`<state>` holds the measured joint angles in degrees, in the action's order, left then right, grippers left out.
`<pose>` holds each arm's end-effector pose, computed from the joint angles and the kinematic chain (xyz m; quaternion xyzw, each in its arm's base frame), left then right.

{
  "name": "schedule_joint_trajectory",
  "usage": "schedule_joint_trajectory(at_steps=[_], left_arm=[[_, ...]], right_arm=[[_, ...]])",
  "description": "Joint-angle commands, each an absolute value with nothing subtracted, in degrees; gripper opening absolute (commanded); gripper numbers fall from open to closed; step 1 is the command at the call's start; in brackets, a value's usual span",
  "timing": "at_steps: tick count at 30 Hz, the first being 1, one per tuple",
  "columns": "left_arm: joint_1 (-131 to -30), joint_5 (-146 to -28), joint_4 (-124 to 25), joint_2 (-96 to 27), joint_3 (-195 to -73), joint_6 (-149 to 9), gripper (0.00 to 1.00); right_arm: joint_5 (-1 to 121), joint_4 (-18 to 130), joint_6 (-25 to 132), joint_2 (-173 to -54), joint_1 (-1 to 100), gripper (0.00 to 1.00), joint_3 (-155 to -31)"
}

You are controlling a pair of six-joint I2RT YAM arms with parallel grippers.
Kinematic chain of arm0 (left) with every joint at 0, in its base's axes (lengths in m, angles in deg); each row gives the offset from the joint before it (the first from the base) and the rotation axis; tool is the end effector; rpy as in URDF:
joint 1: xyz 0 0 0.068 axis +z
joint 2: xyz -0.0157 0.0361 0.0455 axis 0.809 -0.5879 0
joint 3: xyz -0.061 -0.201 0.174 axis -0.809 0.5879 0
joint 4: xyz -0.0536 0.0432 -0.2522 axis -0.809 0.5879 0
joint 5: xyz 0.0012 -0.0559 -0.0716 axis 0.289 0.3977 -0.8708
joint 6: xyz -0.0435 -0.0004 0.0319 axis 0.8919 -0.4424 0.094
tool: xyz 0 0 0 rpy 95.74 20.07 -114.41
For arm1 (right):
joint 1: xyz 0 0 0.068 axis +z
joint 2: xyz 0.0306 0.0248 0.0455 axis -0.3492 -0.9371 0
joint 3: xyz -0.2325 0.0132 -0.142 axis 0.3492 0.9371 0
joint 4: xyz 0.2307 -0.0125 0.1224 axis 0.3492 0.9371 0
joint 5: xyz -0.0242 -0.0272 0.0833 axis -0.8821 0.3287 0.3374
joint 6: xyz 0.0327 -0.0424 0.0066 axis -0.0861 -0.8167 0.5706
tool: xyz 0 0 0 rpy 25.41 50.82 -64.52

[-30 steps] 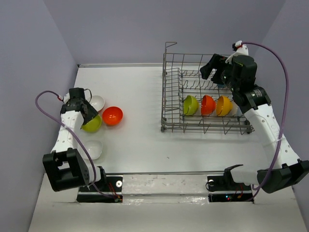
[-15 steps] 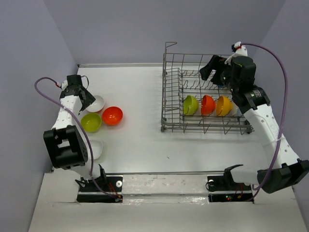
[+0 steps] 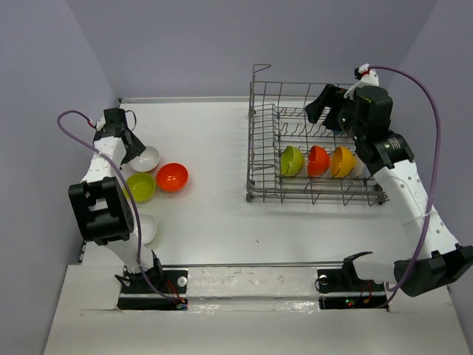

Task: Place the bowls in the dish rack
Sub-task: Pick up the bowl from the corner of the board.

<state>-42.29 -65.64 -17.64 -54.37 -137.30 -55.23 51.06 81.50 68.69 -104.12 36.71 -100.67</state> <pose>0.3570 0.0823 0.2653 -0.3387 0.8705 0.0662 0.3508 0.2595 0.0747 0.4450 0.0498 0.7900 0.1908 0.5806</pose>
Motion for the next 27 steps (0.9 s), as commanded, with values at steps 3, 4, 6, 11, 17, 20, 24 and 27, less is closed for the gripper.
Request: schedule_joint_trajectory(at_steps=[3,4,6,11,17,20,24,27], left_arm=[[-42.1,-65.9,-18.0,-55.0,-138.3,-56.5,0.80],[-42.4,-66.6,-18.1,-54.2,-137.9,-56.5,0.80],[-42.9,-67.1,-18.2,-53.1,-137.5,-56.8,0.80],[-43.9,-66.6,-17.5,-51.9,-137.1,-58.0,0.80],[-44.8,-66.2,-17.3,-51.5,-136.4,-59.2,0.79],[-46.3,-66.5,-16.8,-50.6,-136.4,-59.6,0.79],[-48.3,-67.1,-15.6,-49.4,-135.7,-59.6,0.77],[-51.5,-68.2,-15.4,-46.3,-133.9,-59.1,0.76]], right_arm=[[52.1,78.7,67.8,-102.5,37.2,0.85,-100.2],[52.2,78.6,67.9,-102.7,37.2,0.85,-100.3],[52.2,78.6,67.9,-102.9,37.2,0.85,-100.3],[52.2,78.7,67.8,-103.1,37.2,0.85,-100.3],[52.2,78.7,67.8,-103.1,37.2,0.85,-100.3],[52.2,78.7,67.7,-103.3,37.2,0.85,-100.4],[52.2,78.6,67.7,-103.4,37.2,0.85,-100.2],[52.2,78.6,67.7,-103.4,37.2,0.85,-100.3]])
